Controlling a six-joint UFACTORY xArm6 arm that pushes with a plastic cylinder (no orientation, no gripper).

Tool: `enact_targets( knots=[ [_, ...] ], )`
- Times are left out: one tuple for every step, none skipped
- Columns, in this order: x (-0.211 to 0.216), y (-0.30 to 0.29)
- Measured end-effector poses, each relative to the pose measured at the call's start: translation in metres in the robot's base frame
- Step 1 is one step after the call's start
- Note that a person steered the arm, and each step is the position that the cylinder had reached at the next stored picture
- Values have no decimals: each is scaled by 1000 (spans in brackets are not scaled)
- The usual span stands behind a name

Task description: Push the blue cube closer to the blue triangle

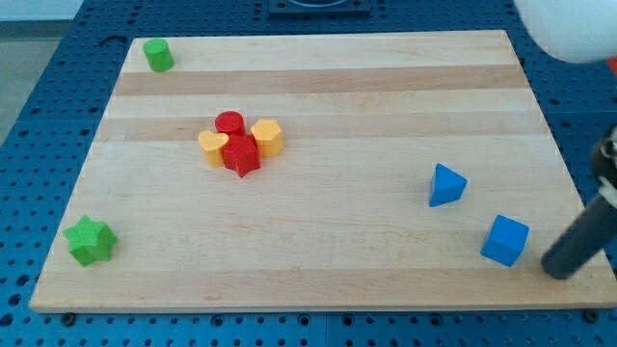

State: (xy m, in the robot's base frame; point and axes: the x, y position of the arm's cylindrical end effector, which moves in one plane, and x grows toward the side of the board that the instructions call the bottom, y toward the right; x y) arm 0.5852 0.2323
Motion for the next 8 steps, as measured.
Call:
enact_targets(
  knots=[
    [-29,-19],
    [-44,-45],
    [-29,-48],
    [13,-48],
    [33,-49],
    [26,-66],
    [4,-68],
    [-16,-68]
  ],
)
